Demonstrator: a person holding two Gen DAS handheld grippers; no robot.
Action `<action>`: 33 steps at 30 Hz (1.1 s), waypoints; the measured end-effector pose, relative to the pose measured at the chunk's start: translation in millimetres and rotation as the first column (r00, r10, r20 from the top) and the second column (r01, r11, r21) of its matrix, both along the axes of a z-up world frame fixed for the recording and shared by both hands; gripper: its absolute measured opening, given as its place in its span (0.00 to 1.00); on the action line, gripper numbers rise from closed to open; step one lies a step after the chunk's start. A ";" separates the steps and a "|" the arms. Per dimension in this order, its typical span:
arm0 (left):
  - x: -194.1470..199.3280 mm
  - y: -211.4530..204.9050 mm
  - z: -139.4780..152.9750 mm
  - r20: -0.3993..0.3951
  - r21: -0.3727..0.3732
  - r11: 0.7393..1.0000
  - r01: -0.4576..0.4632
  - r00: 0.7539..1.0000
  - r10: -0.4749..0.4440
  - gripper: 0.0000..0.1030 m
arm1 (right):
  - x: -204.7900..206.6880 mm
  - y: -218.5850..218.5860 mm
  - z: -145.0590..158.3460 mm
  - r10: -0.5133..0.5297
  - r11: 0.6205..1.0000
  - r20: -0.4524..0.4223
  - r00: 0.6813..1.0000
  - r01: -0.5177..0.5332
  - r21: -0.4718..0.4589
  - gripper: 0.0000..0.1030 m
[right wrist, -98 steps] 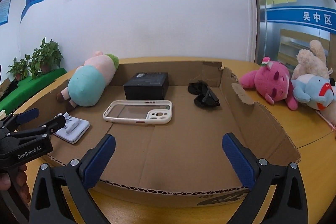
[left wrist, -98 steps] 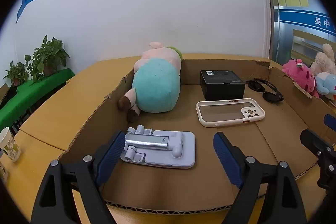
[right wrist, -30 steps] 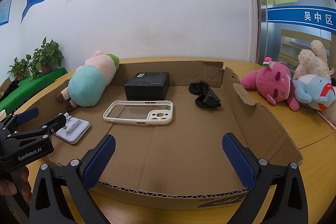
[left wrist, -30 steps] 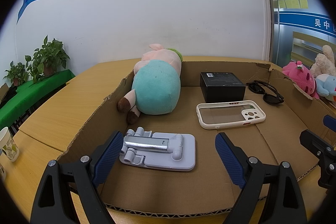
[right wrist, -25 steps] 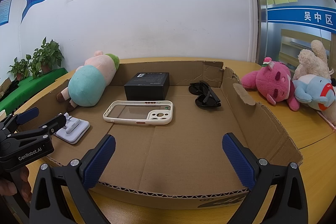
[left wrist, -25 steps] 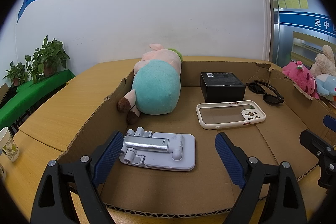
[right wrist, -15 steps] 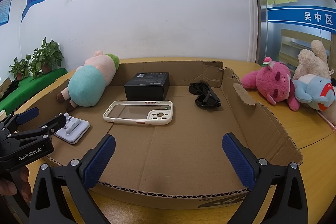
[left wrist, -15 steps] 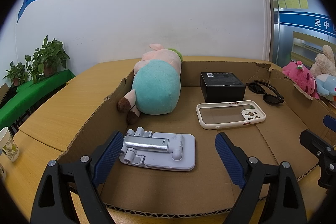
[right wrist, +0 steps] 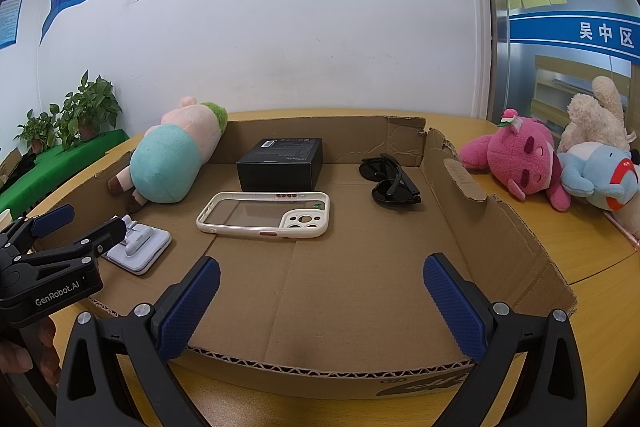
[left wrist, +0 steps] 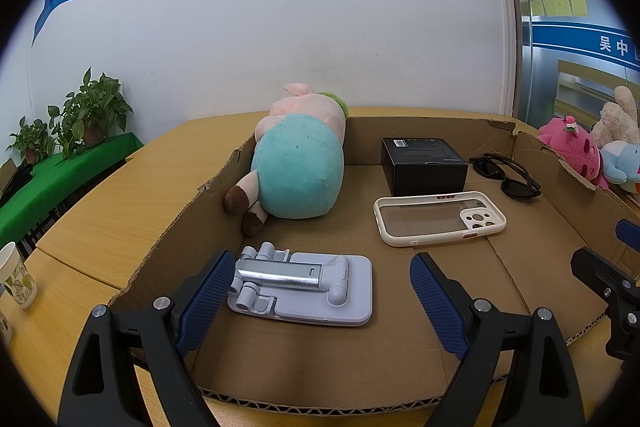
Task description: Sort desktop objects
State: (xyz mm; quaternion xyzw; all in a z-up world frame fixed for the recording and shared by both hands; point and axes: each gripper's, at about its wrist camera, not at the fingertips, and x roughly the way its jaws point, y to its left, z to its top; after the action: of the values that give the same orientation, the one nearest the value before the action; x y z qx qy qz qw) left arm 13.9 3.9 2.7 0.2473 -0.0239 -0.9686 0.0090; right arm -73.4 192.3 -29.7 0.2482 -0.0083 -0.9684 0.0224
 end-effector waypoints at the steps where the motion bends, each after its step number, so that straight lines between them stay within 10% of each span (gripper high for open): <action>1: 0.1 -0.4 0.2 0.000 0.000 1.000 0.000 1.000 0.000 0.87 | -0.2 0.0 0.0 0.000 1.000 0.000 1.000 0.000 0.000 1.00; 33: 0.1 -0.1 -0.4 0.002 0.001 1.000 -0.006 1.000 0.006 0.87 | -0.1 -0.3 -0.1 0.000 1.000 0.000 1.000 0.000 0.000 1.00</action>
State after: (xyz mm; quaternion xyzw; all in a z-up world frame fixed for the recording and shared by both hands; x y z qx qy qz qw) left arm 14.0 3.7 2.2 0.2483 -0.0226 -0.9683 0.0119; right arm -73.5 192.0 -29.8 0.2484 -0.0083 -0.9684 0.0223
